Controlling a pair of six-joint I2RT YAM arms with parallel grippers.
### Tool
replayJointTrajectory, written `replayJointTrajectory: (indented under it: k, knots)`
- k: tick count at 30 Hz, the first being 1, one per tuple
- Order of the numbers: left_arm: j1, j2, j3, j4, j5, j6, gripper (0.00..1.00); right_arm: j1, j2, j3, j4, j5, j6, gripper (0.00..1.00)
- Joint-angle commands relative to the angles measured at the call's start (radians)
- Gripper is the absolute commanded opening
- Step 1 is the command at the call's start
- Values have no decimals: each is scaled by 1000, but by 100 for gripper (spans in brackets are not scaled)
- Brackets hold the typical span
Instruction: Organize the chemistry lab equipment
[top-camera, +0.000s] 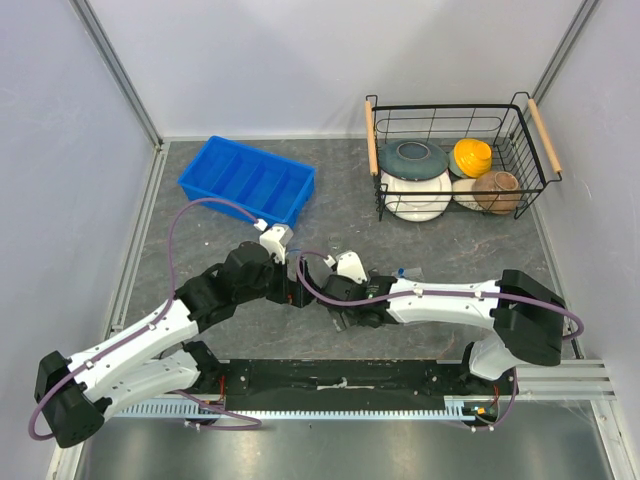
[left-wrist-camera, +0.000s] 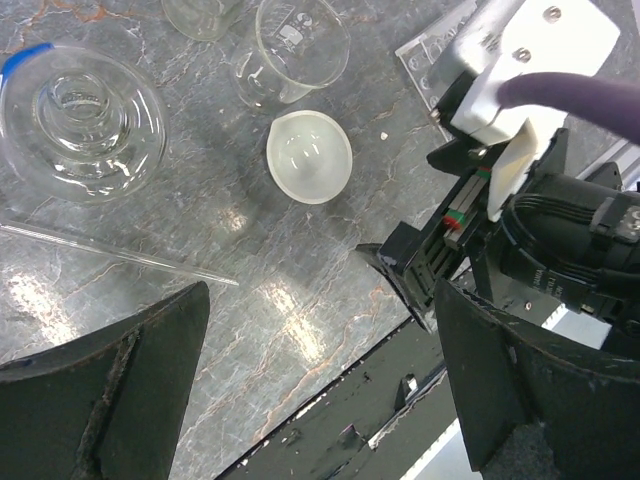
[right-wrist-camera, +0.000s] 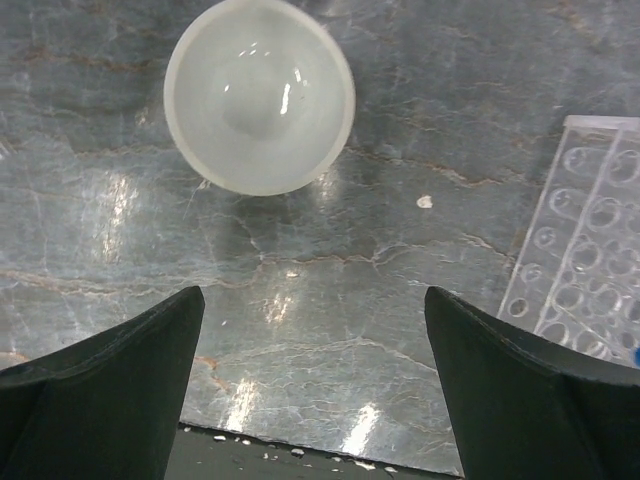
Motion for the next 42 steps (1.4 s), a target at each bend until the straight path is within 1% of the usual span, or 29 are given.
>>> replayJointTrajectory:
  k: [1, 6, 14, 22, 29, 42]
  knots:
    - [-9, -22, 21, -2, 13, 35, 100, 11, -3, -37, 48, -73, -62, 98]
    - [-12, -20, 22, 1, 12, 35, 100, 9, -22, -66, 51, -85, -90, 98]
    - [-13, -25, 21, 0, 12, 36, 100, -6, 12, -81, 54, -78, -55, 98]
    - [-18, -32, 18, 1, 10, 38, 100, -77, 13, -117, 77, -69, -22, 98]
    - [-24, -42, 16, 0, 4, 38, 100, -107, 41, -127, 81, -56, 10, 98]
    - [-33, -46, 16, -6, -5, 38, 100, -133, 92, -111, 26, 34, 113, 98]
